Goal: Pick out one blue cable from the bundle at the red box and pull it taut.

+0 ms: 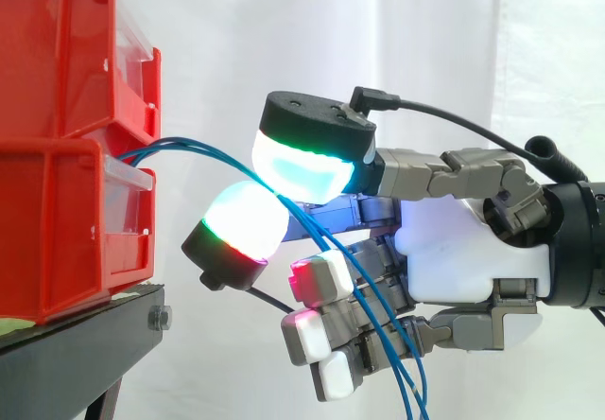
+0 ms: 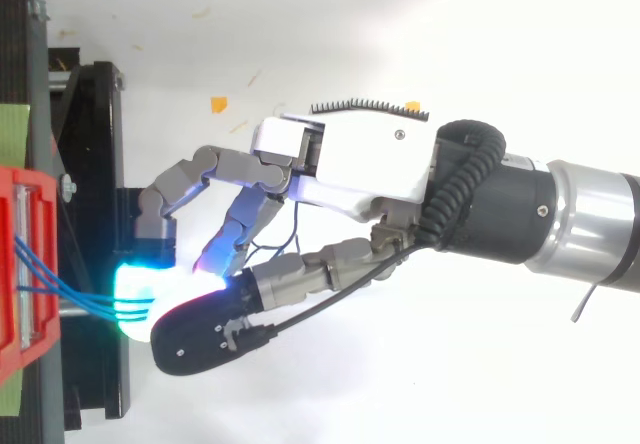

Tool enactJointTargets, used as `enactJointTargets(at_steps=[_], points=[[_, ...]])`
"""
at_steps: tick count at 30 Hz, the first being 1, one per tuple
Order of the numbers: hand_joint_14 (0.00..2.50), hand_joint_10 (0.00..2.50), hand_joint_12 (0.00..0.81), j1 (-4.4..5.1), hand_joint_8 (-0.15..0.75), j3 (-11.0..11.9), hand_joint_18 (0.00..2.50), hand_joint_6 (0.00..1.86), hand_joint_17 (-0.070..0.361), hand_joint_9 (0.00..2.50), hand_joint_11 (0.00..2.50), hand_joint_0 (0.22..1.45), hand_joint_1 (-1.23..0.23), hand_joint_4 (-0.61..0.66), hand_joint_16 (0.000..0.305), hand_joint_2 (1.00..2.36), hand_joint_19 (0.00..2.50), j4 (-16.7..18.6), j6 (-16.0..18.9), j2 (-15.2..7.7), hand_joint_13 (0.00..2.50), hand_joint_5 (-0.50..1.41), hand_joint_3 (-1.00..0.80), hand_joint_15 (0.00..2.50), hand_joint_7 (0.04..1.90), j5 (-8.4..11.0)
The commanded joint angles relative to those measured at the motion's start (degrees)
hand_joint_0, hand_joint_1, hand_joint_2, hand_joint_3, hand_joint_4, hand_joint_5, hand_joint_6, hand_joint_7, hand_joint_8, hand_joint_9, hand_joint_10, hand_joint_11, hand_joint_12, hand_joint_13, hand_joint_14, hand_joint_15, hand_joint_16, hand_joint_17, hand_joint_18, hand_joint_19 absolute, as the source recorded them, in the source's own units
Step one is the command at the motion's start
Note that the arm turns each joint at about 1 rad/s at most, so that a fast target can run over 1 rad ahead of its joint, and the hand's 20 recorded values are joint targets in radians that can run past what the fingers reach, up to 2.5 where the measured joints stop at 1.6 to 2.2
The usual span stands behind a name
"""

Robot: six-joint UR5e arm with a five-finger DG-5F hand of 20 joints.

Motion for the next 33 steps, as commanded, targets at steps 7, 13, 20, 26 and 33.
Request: enactJointTargets(at_steps=[7, 13, 20, 26, 33], points=[[0.03, 0.03, 0.372, -0.05, 0.301, 0.00, 0.85, 0.96, 0.114, 1.17, 0.88, 0.80, -0.89, -0.11, 0.051, 1.01, 0.69, -0.12, -0.05, 0.00, 1.01, -0.13, -0.39, 0.67, 1.19, -0.02], [0.03, 0.03, 0.370, -0.05, 0.309, 0.00, 0.89, 0.96, 0.114, 1.19, 0.87, 0.78, -0.88, -0.10, 0.051, 1.00, 0.66, -0.29, -0.05, 0.00, 1.02, -0.13, -0.50, 0.66, 1.26, -0.02], [0.03, 0.03, 0.366, -0.05, 0.306, 0.00, 0.90, 0.96, 0.114, 1.22, 0.88, 0.72, -0.86, -0.07, 0.051, 1.00, 0.66, -0.47, -0.05, 0.00, 1.03, -0.12, -0.50, 0.66, 1.24, -0.02], [0.03, 0.03, 0.366, -0.05, 0.308, 0.00, 0.90, 0.95, 0.113, 1.24, 0.88, 0.65, -0.82, -0.01, 0.050, 1.00, 0.66, -0.47, -0.13, -0.08, 1.03, -0.11, -0.50, 0.66, 1.05, -0.02], [0.03, 0.03, 0.367, -0.05, 0.297, 0.09, 0.90, 0.94, 0.113, 1.24, 0.89, 0.63, -0.82, 0.00, 0.050, 1.00, 0.67, -0.47, -0.13, 0.00, 1.04, -0.10, -0.50, 0.66, 0.99, -0.02]])
